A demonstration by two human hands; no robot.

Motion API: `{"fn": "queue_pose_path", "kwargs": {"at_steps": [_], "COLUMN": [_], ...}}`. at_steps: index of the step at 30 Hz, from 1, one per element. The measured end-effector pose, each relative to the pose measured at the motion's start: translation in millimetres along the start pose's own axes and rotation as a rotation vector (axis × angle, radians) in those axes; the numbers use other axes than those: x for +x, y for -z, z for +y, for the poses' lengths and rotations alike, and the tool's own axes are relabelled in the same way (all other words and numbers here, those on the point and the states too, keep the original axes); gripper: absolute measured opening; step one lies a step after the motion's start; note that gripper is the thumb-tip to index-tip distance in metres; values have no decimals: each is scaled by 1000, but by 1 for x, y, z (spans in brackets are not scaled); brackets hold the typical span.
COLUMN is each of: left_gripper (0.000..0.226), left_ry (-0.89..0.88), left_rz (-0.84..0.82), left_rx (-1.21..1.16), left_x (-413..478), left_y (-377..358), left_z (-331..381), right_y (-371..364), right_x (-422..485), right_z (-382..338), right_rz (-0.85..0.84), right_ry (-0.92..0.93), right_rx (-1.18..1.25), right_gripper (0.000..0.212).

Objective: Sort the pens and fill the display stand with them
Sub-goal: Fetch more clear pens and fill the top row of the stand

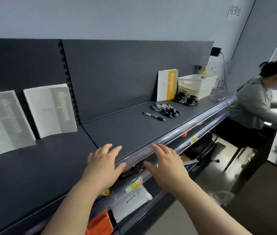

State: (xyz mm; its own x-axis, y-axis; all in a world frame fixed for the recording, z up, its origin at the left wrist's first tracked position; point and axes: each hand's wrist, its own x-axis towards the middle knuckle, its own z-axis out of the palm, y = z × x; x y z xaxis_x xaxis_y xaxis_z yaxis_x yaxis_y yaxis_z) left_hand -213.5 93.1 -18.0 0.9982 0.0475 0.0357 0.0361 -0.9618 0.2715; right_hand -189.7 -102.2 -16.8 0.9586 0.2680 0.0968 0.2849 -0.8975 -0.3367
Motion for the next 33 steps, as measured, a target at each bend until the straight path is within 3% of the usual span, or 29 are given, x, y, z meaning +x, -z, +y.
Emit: {"fn": "queue_pose_path", "kwargs": {"at_steps": [7,12,19,22,28,30,33], "left_gripper": [56,59,63,67,66,71,72], "left_ry": [37,57,240,338,521,585,668], "left_rz": [-72,-147,-226,-218,-139,-112,-68], "left_rx": [-274,-189,-137,-157,-317,-326,-335], "left_x": [147,221,302,332,389,407,428], "left_y": [-34,-47,-73,-83,-93,-98,-108], "left_z": [56,87,121,140,179,189,201], "right_y": [20,33,34,31,21,13,8], "right_x": [116,179,282,338,422,436,449], "right_z": [89,145,220,250,278,274,266], "right_rz": [-114,-138,-120,-123,-312,-337,-382], "right_ry": [-64,-123,-170,-134,-89,-27,125], "right_rx": [-40,28,103,95,145,197,192], "right_gripper": [66,64,48,41,35,42,34]}}
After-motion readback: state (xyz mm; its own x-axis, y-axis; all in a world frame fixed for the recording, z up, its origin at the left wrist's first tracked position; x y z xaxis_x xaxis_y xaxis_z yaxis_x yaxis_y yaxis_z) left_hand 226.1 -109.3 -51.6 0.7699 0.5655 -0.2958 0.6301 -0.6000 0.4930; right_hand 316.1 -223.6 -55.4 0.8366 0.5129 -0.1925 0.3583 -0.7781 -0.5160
